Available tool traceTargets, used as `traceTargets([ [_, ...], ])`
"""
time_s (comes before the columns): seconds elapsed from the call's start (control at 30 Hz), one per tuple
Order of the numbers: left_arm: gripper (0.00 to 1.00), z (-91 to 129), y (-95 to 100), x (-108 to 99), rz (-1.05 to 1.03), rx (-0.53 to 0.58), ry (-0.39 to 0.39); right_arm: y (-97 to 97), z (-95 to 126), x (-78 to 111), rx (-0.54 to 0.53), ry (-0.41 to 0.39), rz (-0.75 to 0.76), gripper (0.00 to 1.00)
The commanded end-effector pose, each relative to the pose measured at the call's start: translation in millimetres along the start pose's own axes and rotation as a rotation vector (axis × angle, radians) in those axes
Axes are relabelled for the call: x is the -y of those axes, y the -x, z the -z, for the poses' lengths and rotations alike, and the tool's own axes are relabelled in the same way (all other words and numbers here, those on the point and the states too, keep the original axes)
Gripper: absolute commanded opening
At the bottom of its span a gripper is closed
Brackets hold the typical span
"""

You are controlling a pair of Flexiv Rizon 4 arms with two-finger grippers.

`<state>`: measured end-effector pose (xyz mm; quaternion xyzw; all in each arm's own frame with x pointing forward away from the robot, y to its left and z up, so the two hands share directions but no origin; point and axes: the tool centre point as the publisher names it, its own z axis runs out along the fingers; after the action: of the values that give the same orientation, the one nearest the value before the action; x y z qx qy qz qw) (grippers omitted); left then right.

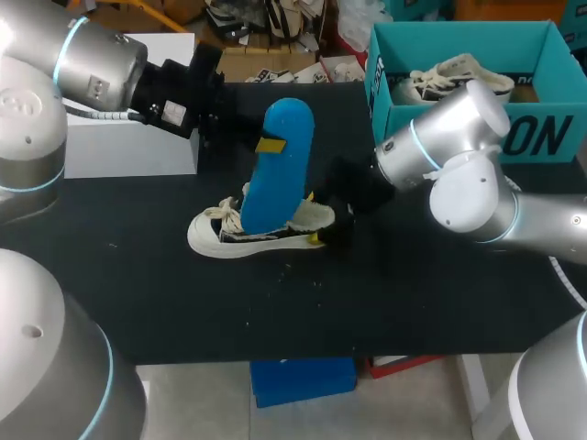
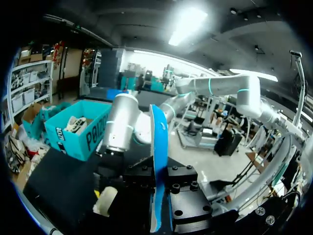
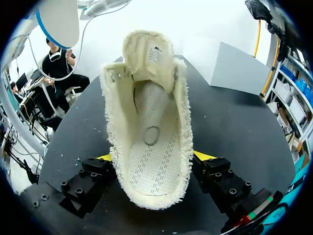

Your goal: Take the shoe out of the shoebox, open the shoe tongue, remove and reinsert the insole, then place the shoe into the shoebox

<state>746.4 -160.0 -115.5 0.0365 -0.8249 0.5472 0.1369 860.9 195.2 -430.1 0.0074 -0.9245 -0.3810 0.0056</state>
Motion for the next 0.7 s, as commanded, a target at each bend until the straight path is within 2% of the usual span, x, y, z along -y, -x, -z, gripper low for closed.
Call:
traceTargets([
  [0.03,0.0,13.0,-2.7,12.4,0.082,-0.078,0.006,0.5,-0.5,0.4,0.0,-0.002,-0.001,0.0],
  [0.7,0.0,11.4,-3.2,13.6,0.089,-0.084,-0.004,0.5,-0.5,0.4,0.0,-0.002,-0.001,0.0],
])
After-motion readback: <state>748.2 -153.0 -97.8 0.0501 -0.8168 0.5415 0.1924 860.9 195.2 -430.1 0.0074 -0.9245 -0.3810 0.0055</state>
